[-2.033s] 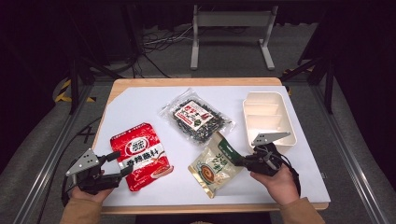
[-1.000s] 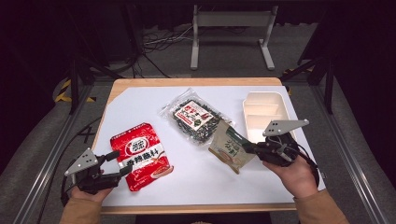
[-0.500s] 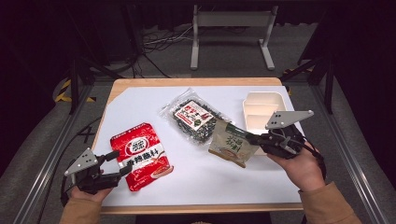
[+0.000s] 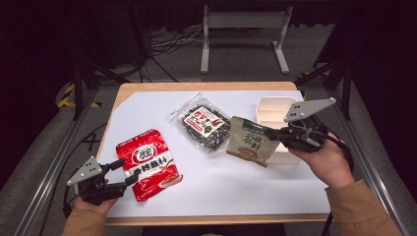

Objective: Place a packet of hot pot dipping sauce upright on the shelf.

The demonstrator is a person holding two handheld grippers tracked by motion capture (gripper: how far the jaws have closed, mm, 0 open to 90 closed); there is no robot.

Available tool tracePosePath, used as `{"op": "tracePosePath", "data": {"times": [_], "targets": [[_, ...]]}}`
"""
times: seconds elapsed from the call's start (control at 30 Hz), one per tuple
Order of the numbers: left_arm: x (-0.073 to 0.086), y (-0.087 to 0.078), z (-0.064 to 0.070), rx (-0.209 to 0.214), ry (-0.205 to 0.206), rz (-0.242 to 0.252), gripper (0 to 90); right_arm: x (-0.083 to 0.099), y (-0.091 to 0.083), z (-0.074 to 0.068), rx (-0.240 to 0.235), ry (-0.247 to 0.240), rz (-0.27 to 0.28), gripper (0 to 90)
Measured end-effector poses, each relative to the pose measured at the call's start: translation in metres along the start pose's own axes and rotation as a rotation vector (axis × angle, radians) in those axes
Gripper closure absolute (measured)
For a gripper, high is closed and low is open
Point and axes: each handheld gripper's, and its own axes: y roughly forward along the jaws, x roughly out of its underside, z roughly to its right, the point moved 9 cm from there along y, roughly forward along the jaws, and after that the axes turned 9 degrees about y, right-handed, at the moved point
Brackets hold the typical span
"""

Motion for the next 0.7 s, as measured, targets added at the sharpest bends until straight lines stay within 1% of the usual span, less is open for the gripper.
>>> {"op": "tracePosePath", "data": {"times": [0.1, 0.13, 0.17, 0.23, 0.33, 0.37, 0.4, 0.43, 0.47, 0.57, 0.63, 0.67, 0.7], "targets": [[0.000, -0.001, 0.000, -0.001, -0.003, -0.001, 24.7, -0.003, -0.003, 0.002, 0.007, -0.022, -0.004, 89.7], [0.001, -0.001, 0.000, -0.003, -0.002, -0.002, 24.7, -0.006, -0.006, 0.004, 0.014, -0.049, -0.009, 89.7], [0.001, -0.001, 0.000, -0.004, -0.004, -0.003, 24.7, -0.006, -0.006, 0.004, 0.014, -0.049, -0.009, 89.7], [0.002, -0.003, 0.000, -0.008, 0.003, -0.008, 24.7, -0.009, -0.008, 0.008, 0.018, -0.067, -0.014, 89.7], [0.003, -0.005, -0.001, -0.015, 0.001, -0.009, 24.7, -0.011, -0.011, 0.011, 0.016, -0.068, -0.014, 89.7], [0.003, -0.007, -0.001, -0.020, -0.004, -0.003, 24.7, -0.012, -0.011, 0.013, 0.019, -0.070, -0.012, 89.8], [0.004, -0.008, -0.001, -0.022, -0.003, -0.005, 24.6, -0.014, -0.013, 0.016, 0.017, -0.079, -0.008, 89.7], [0.004, -0.008, -0.001, -0.022, -0.003, -0.005, 24.6, -0.014, -0.013, 0.016, 0.017, -0.079, -0.008, 89.7], [0.004, -0.008, -0.001, -0.023, -0.014, -0.004, 24.6, -0.015, -0.014, 0.017, 0.020, -0.084, -0.006, 89.7], [0.006, -0.007, -0.002, -0.027, -0.012, -0.010, 24.5, -0.017, -0.016, 0.023, 0.025, -0.105, -0.006, 89.8], [0.005, -0.007, -0.002, -0.028, -0.011, -0.009, 24.5, -0.018, -0.017, 0.028, 0.028, -0.106, -0.006, 89.7], [0.005, -0.007, -0.002, -0.027, -0.017, -0.008, 24.5, -0.019, -0.018, 0.031, 0.031, -0.105, -0.005, 89.8], [0.005, -0.007, -0.002, -0.027, -0.017, -0.008, 24.5, -0.019, -0.018, 0.031, 0.031, -0.105, -0.005, 89.8]]}}
